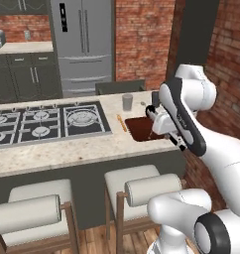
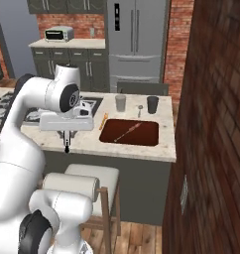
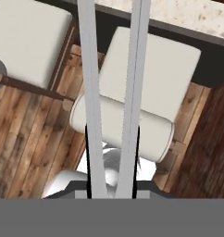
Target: Take the tongs from the drawer on the left and place them on the dining counter next to the tray containing the kebab skewer.
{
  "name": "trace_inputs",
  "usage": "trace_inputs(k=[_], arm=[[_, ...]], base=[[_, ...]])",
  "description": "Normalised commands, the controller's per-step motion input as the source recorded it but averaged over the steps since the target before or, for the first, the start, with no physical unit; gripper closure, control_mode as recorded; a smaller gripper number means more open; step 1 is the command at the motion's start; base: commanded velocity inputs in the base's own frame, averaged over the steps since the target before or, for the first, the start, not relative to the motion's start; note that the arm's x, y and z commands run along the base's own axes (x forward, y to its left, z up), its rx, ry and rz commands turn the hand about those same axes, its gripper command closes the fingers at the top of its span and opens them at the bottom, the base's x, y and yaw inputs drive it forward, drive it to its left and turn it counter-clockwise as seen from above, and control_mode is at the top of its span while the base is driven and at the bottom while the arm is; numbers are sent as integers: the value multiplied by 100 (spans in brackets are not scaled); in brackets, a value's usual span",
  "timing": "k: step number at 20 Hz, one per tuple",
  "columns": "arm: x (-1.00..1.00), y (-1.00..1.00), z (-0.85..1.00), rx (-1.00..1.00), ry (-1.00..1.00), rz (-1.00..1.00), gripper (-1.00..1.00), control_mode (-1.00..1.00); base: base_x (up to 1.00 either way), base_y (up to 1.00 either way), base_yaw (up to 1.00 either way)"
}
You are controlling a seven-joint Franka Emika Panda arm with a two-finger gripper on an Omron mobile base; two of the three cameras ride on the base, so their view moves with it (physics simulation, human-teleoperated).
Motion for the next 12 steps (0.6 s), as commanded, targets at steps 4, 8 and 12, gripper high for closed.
trace_inputs(k=[4, 8, 12], arm=[[93, 13, 2, -2, 13, 0, 100, -100], [94, 9, 0, -4, 23, 0, 100, -100], [86, 20, -9, -2, 20, -7, 100, -100]], base=[[0, 0, 0], [0, 0, 0], [0, 0, 0]])
